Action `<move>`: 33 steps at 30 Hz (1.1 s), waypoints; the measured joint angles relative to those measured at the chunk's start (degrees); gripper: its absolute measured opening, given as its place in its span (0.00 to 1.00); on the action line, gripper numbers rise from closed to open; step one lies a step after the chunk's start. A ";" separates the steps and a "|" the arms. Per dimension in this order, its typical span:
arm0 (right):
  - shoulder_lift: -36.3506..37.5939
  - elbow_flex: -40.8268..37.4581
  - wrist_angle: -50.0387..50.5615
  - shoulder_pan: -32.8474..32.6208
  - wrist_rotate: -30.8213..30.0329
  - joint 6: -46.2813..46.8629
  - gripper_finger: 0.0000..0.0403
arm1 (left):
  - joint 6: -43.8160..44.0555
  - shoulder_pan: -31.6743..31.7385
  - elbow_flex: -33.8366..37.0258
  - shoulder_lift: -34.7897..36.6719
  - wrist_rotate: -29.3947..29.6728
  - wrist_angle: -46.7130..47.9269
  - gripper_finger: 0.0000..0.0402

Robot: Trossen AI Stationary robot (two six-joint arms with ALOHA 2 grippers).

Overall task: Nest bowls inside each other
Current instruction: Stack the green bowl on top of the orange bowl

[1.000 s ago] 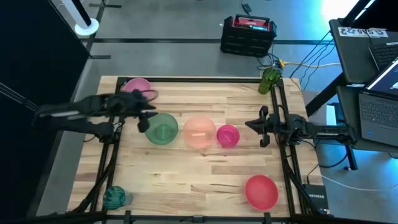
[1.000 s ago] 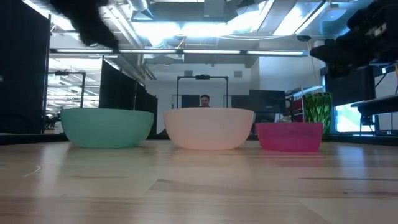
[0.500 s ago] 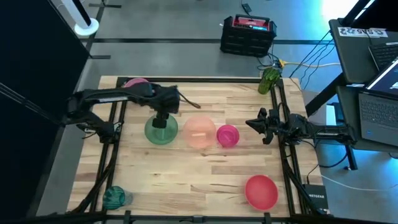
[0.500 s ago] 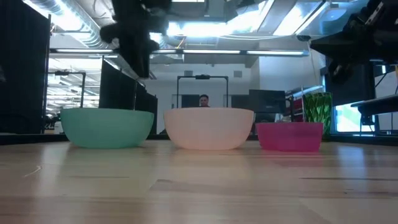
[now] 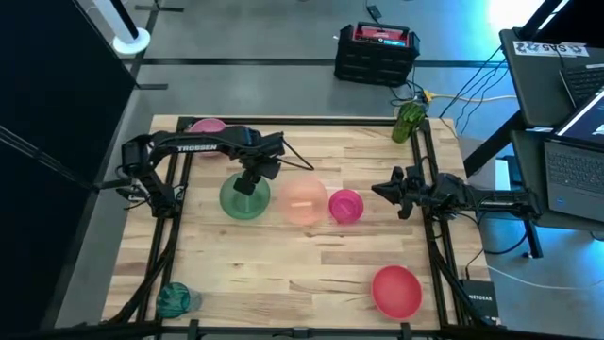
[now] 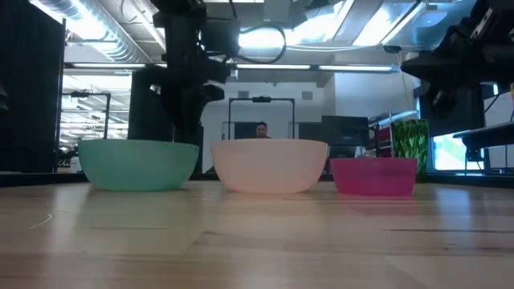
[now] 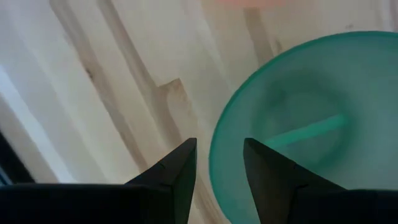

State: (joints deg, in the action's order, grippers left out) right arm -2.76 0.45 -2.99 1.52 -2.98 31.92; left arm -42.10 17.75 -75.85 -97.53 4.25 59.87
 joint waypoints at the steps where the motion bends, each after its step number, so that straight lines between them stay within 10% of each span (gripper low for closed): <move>1: 0.00 0.00 0.16 0.00 0.00 0.00 0.00 | -0.37 0.10 0.00 -0.12 -0.07 0.04 0.30; 33: 0.02 0.00 1.36 0.00 -0.02 0.00 0.00 | 1.07 3.35 5.62 -0.18 1.75 -9.95 0.30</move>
State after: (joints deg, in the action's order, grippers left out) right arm -2.74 0.45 -1.63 1.52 -3.01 31.92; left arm -41.03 21.10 -70.24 -97.71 6.00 49.91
